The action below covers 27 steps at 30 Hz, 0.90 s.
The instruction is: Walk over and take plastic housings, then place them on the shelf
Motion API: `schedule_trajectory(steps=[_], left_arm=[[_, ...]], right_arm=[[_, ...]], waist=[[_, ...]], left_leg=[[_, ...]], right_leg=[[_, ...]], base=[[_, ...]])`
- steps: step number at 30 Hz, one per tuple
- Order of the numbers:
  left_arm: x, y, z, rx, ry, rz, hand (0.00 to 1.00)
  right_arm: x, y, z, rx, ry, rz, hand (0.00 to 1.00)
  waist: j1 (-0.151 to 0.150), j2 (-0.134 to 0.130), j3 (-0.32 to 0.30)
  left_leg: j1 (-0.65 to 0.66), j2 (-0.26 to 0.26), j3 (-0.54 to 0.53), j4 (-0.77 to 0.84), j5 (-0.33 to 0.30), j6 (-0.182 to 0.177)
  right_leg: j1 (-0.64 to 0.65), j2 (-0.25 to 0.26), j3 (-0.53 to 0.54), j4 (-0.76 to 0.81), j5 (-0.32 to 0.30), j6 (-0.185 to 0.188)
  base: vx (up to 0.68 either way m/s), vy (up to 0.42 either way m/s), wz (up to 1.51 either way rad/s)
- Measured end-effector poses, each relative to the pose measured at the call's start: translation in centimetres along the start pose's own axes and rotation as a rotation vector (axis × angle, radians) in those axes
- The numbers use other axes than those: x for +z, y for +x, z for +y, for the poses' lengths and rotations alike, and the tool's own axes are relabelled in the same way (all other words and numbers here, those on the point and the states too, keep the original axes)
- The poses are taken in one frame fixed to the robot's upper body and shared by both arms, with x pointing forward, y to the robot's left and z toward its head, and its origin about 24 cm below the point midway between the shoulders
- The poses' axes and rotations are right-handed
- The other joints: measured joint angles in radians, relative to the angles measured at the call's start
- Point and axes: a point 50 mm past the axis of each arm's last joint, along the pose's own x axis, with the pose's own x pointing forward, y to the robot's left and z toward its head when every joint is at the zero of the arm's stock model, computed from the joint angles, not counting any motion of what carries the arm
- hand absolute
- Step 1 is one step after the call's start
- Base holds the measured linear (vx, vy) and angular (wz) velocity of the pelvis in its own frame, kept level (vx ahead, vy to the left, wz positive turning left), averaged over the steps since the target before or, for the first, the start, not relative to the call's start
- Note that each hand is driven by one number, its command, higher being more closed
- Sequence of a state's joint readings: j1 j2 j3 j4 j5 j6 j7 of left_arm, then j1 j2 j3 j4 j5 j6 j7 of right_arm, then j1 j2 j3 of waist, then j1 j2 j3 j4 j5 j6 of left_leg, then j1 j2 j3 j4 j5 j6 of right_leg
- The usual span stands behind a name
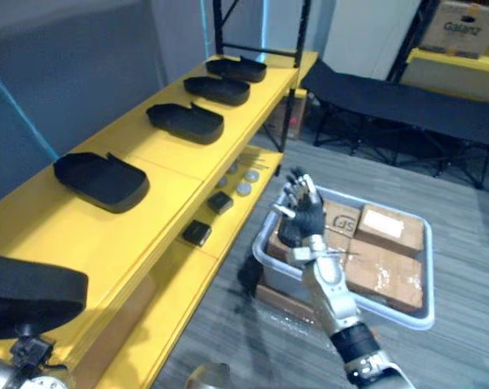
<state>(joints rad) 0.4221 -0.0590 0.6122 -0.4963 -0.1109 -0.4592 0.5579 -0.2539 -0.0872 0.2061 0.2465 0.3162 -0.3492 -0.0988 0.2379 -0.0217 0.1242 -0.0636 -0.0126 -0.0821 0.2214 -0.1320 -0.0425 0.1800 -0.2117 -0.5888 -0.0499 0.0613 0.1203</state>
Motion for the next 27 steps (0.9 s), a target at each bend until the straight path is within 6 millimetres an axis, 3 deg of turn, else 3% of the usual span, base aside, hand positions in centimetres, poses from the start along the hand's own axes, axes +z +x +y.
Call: schedule_trajectory(steps=[2, 5, 10, 11, 12, 13, 14, 15, 17, 18, 19, 22, 24, 27], left_arm=[[-0.2, 0.0, -0.7, -0.032, -0.032, 0.009, 1.00], [-1.1, -0.5, -1.8, -0.063, -0.092, 0.082, 1.00], [-1.5, -1.5, -2.6, -0.088, -0.120, 0.134, 1.00], [-1.5, -1.5, -3.0, -0.102, -0.133, 0.134, 1.00], [-1.3, -1.6, -4.2, -0.150, -0.173, 0.127, 1.00], [-1.0, -1.4, -5.6, -0.216, -0.221, 0.106, 1.00], [-0.8, -1.2, -6.3, -0.254, -0.246, 0.088, 1.00], [0.0, -0.7, -8.0, -0.330, -0.306, 0.034, 1.00], [1.9, 0.5, -10.9, -0.412, -0.409, -0.091, 1.00], [2.3, 0.8, -11.4, -0.415, -0.431, -0.115, 1.00], [2.6, 1.0, -12.2, -0.402, -0.458, -0.139, 1.00], [2.8, 0.5, -12.7, -0.404, -0.474, -0.136, 1.00], [2.7, 0.4, -12.6, -0.415, -0.445, -0.149, 1.00], [2.7, 0.3, -12.6, -0.414, -0.440, -0.150, 1.00]], right_arm=[[-0.1, -0.7, -1.8, -0.046, -0.037, 0.010, 0.00], [-0.5, -2.2, -3.6, -0.089, -0.088, 0.046, 0.00], [0.0, -2.1, -3.3, -0.059, -0.105, 0.018, 0.00], [0.2, -2.2, -3.3, -0.060, -0.104, 0.010, 0.00], [0.7, -2.7, -3.8, -0.076, -0.105, -0.007, 0.00], [1.1, -3.1, -4.3, -0.094, -0.109, -0.024, 0.00], [1.4, -3.2, -4.4, -0.099, -0.115, -0.035, 0.00], [2.0, -3.2, -4.8, -0.108, -0.143, -0.075, 0.00], [3.9, -2.1, -4.9, -0.096, -0.208, -0.192, 0.00], [4.7, -1.5, -4.8, -0.081, -0.233, -0.232, 0.00], [6.6, 0.1, -4.3, -0.042, -0.290, -0.329, 0.00], [8.7, 1.7, -3.4, 0.011, -0.340, -0.434, 0.00], [8.5, 1.6, -3.2, 0.018, -0.354, -0.427, 0.00], [8.2, 1.2, -3.0, 0.020, -0.349, -0.419, 0.00]], waist=[[-0.032, -0.011, 0.015], [-0.034, -0.017, 0.019], [-0.036, -0.018, 0.023], [-0.040, -0.017, 0.025], [-0.063, -0.019, 0.030], [-0.084, -0.023, 0.035], [-0.090, -0.023, 0.043], [-0.110, -0.028, 0.062], [-0.116, -0.065, 0.118], [-0.115, -0.066, 0.141], [-0.115, -0.055, 0.179], [-0.115, -0.012, 0.239], [-0.116, 0.003, 0.251], [-0.122, 0.005, 0.259]], left_leg=[[-0.015, 0.000, 0.000, 0.018, -0.019, 0.011], [-0.024, 0.031, 0.069, 0.013, 0.011, 0.000], [-0.026, -0.004, 0.046, -0.016, 0.029, 0.012], [-0.027, -0.013, 0.032, -0.025, 0.036, 0.014], [-0.026, -0.026, -0.011, -0.046, 0.053, 0.020], [-0.026, -0.042, -0.052, -0.061, 0.070, 0.023], [-0.028, -0.046, -0.077, -0.065, 0.080, 0.024], [-0.044, -0.046, -0.116, -0.074, 0.100, 0.022], [-0.088, -0.071, -0.152, -0.069, 0.128, 0.005], [-0.097, -0.076, -0.153, -0.060, 0.130, 0.003], [-0.131, -0.077, -0.141, -0.039, 0.135, -0.006], [-0.147, -0.055, -0.109, -0.037, 0.145, -0.022], [-0.147, -0.033, -0.090, -0.039, 0.147, -0.029], [-0.147, -0.019, -0.069, -0.040, 0.148, -0.039]], right_leg=[[0.041, -0.006, -0.076, 0.006, -0.013, 0.011], [0.054, -0.032, -0.136, 0.064, -0.046, 0.020], [0.032, -0.077, -0.137, 0.135, -0.062, 0.005], [0.030, -0.083, -0.126, 0.149, -0.062, 0.005], [0.024, -0.098, -0.081, 0.197, -0.072, -0.012], [-0.011, -0.116, -0.002, 0.283, -0.095, -0.049], [-0.033, -0.123, 0.041, 0.337, -0.104, -0.062], [-0.085, -0.131, 0.126, 0.436, -0.151, -0.078], [-0.161, -0.138, 0.178, 0.512, -0.222, -0.071], [-0.164, -0.145, 0.175, 0.518, -0.239, -0.069], [-0.172, -0.140, 0.179, 0.492, -0.265, -0.028], [-0.187, -0.128, 0.182, 0.463, -0.289, 0.013], [-0.201, -0.118, 0.190, 0.460, -0.294, 0.020], [-0.225, -0.115, 0.203, 0.482, -0.320, 0.028]], base=[[0.00, 0.015, 0.79], [0.03, 0.038, 0.84], [0.06, 0.124, 0.23], [0.04, 0.120, 0.68], [0.04, 0.120, 1.04], [0.05, 0.118, 1.10], [0.06, 0.058, 1.12], [0.02, -0.030, 1.06], [-0.04, -0.079, 0.80], [-0.10, -0.070, 0.13], [-0.13, -0.078, -0.14], [-0.15, -0.100, -0.38], [-0.14, -0.104, -0.41], [-0.11, -0.082, -0.26]])
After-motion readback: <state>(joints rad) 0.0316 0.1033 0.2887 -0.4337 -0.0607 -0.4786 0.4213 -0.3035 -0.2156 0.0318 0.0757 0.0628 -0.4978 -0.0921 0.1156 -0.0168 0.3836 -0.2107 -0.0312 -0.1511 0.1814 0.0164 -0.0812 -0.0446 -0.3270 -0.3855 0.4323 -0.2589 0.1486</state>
